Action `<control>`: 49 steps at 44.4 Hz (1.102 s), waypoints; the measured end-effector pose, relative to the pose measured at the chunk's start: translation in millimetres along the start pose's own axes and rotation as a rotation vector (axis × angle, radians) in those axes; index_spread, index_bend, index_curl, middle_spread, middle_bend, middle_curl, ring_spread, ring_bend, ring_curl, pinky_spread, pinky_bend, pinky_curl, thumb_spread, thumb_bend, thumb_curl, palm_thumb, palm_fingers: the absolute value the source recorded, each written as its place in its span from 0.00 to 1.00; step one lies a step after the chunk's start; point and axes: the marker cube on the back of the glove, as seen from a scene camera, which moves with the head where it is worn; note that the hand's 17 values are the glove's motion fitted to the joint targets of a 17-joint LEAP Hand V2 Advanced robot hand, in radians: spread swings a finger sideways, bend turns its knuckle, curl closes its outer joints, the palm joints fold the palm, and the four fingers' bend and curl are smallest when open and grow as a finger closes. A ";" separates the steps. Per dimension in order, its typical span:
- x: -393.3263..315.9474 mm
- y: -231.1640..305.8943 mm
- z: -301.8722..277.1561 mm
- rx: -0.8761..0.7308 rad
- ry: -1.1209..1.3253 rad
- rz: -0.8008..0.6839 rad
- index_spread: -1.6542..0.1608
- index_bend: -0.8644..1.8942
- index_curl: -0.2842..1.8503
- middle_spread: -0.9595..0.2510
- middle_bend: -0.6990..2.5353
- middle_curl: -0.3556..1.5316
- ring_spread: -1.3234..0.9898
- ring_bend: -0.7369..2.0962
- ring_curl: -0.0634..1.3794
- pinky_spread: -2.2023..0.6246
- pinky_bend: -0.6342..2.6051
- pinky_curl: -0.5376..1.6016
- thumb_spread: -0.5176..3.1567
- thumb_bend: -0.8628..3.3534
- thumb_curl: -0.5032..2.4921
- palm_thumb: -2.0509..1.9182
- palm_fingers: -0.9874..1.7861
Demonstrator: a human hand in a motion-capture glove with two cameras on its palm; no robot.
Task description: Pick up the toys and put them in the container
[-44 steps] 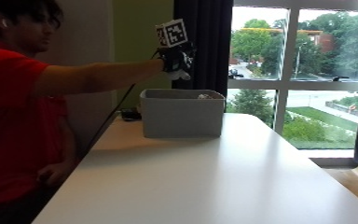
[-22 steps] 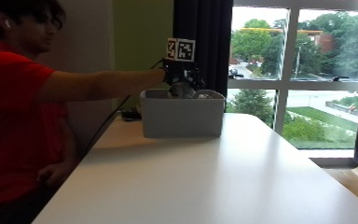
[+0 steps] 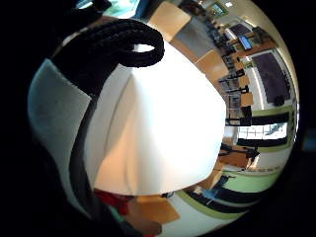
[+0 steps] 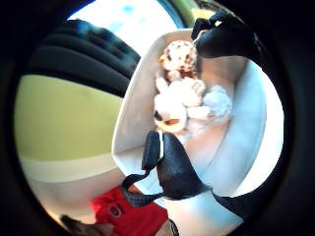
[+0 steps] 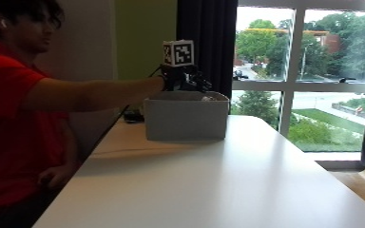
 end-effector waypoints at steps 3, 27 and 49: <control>18.9 8.9 1.8 -0.002 -0.020 0.025 0.63 0.45 0.49 0.67 0.31 0.40 0.54 0.42 0.23 0.78 0.53 0.43 0.45 0.20 0.37 0.51 0.39; 166.4 102.8 56.4 -0.029 0.055 0.184 0.64 0.45 0.44 0.65 0.30 0.39 0.53 0.41 0.22 0.79 0.48 0.40 0.46 0.19 0.30 0.50 0.41; 236.8 201.0 164.6 -0.167 0.102 0.476 0.66 0.38 0.37 0.66 0.30 0.39 0.51 0.42 0.23 0.79 0.49 0.41 0.48 0.19 0.26 0.50 0.39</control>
